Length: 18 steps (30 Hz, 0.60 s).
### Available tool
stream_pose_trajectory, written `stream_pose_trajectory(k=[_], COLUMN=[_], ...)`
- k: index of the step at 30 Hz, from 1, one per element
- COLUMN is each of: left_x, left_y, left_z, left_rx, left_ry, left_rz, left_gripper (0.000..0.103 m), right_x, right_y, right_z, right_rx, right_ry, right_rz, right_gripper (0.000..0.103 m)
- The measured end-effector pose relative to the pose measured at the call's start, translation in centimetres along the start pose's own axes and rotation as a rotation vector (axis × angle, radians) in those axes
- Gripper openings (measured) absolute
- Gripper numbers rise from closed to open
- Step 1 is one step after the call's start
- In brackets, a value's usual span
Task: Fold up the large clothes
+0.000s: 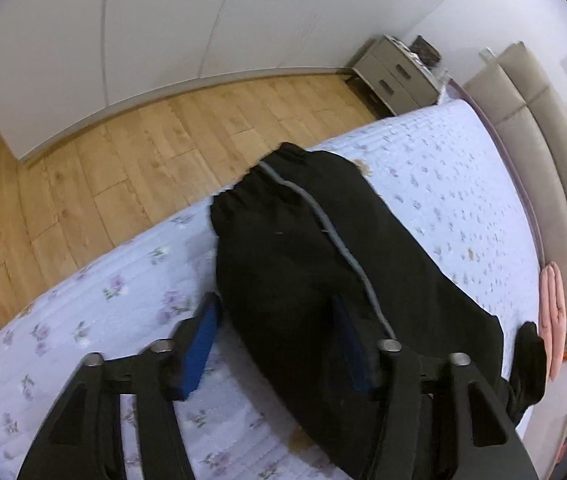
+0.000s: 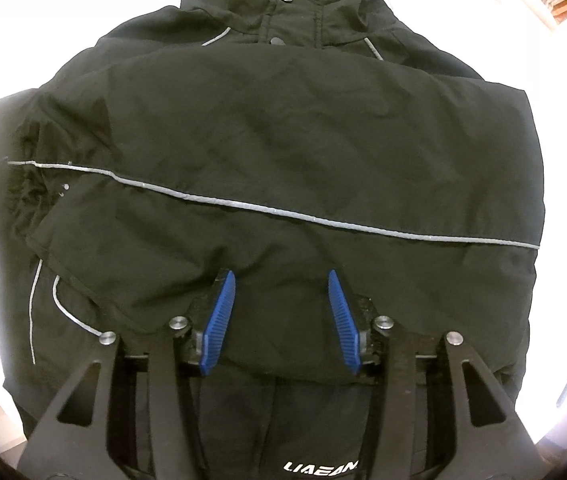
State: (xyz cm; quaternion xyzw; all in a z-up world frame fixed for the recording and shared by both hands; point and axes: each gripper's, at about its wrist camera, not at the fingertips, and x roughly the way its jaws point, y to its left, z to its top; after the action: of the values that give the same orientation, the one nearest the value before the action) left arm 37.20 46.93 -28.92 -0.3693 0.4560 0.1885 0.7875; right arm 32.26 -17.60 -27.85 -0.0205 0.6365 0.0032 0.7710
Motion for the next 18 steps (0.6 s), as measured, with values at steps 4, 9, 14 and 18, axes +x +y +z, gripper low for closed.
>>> stream_pose_trajectory(k=[4, 9, 14, 18], left_x=[-1.4, -5.4, -10.7, -14.0], left_y=[-2.1, -5.8, -11.9, -17.6], left_z=[-0.3, -1.7, -5.1, -9.3], left_rx=[0.103, 0.236, 0.392, 0.541], left_ry=[-0.03, -0.124, -0.203, -0.241], left_rz=[0.037, 0.04, -0.016, -0.071], left_gripper=[0.019, 0.016, 0.016, 0.016], right_x=[0.1, 0.1, 0.1, -0.8], right_y=[-0.4, -1.8, -3.1, -4.8], right_z=[0.3, 0.0, -0.5, -0.9], right_rx=[0.004, 0.019, 0.041, 0.06], right_ry=[-0.001, -0.003, -0.014, -0.036], right_rz=[0.013, 0.03, 0.043, 0.048], right_gripper=[0.048, 0.048, 0.048, 0.048])
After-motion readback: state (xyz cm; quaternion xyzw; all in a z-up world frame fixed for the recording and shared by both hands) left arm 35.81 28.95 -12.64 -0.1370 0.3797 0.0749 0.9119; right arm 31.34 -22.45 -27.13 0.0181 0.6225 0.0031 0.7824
